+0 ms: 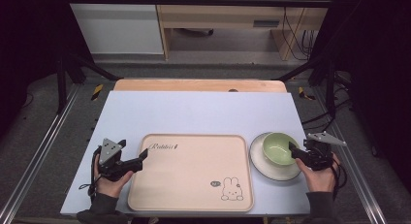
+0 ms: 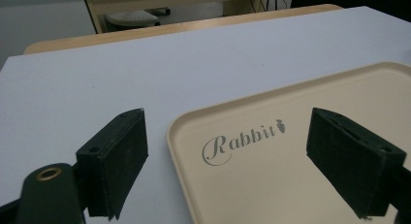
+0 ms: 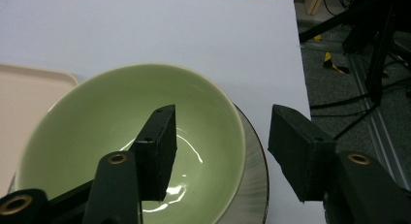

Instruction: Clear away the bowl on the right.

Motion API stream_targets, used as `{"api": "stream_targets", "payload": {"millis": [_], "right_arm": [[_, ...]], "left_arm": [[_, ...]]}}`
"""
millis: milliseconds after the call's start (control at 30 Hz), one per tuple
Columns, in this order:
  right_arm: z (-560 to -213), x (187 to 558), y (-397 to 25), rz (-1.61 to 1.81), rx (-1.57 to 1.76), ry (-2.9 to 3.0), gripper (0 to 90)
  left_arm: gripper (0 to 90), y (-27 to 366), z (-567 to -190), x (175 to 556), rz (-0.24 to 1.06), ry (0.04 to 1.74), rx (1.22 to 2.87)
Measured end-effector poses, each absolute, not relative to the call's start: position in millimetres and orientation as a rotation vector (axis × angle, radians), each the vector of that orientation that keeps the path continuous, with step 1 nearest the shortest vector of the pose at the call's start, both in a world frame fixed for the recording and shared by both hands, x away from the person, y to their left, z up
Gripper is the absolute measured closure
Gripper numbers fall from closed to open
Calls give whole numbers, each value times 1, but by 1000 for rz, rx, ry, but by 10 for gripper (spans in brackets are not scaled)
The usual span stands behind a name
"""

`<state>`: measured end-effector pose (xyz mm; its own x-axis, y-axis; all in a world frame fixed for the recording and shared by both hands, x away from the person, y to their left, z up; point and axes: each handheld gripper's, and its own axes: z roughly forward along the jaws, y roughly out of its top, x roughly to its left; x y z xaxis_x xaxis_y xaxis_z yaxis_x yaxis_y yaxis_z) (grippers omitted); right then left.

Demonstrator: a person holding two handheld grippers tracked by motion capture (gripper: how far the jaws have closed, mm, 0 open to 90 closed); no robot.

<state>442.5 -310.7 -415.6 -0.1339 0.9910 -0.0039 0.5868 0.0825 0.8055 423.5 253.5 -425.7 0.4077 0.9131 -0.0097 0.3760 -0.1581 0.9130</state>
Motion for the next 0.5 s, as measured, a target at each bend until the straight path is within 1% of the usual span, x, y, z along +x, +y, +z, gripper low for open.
{"api": "stream_targets", "payload": {"millis": [333, 500], "right_arm": [[-423, 452, -316, 856, 1626, 1824, 499], [-426, 456, -315, 835, 1634, 1849, 512]], "left_arm": [[144, 253, -428, 424, 718, 1132, 1738], [145, 253, -428, 425, 717, 1133, 1741]]}}
